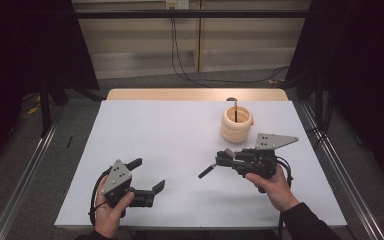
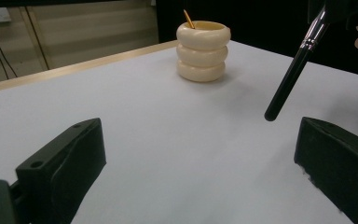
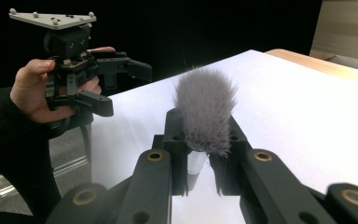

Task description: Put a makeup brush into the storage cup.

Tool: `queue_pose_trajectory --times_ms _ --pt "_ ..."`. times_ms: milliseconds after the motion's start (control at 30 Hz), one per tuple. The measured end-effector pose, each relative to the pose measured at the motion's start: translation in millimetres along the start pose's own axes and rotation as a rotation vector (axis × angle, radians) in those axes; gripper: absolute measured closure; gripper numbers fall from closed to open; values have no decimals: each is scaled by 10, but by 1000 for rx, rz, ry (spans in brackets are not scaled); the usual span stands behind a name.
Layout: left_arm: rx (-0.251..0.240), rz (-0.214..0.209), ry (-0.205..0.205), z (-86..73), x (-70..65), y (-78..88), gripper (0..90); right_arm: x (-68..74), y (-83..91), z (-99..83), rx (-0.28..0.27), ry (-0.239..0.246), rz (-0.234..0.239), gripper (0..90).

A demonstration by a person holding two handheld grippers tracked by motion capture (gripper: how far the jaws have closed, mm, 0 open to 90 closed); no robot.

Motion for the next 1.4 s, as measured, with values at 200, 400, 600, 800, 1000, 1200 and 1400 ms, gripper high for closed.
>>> queue_pose_trajectory --times_ms 200,400,600,800,1000,1200,1400 --pt "-13 6 14 -61 39 56 16 -10 20 2 -1 0 -6 781" --pt "-9 13 41 -143 89 102 19 -66 67 -14 -5 -15 -26 781" --pt "1 27 45 -173 108 95 20 -117 160 -2 -17 -25 -48 781" --pt "-7 27 35 -176 104 111 22 -246 218 -13 -16 -48 -74 781" --pt "-12 33 11 -144 78 114 16 -380 290 83 -15 -55 -99 780" --pt "-18 35 19 -155 85 116 15 -519 388 146 -13 -66 -141 780" --pt "-20 35 24 -164 97 120 15 -629 506 197 -13 -79 -181 781"
Point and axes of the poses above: each handheld gripper's, and its own axes: y roughly backward along the jaws, z roughly out of its top, x roughly to its left, the point moved 3 cm from there along -y, roughly forward along the jaws, and after that the axes turned 15 degrees about x, right-handed, at the moved point
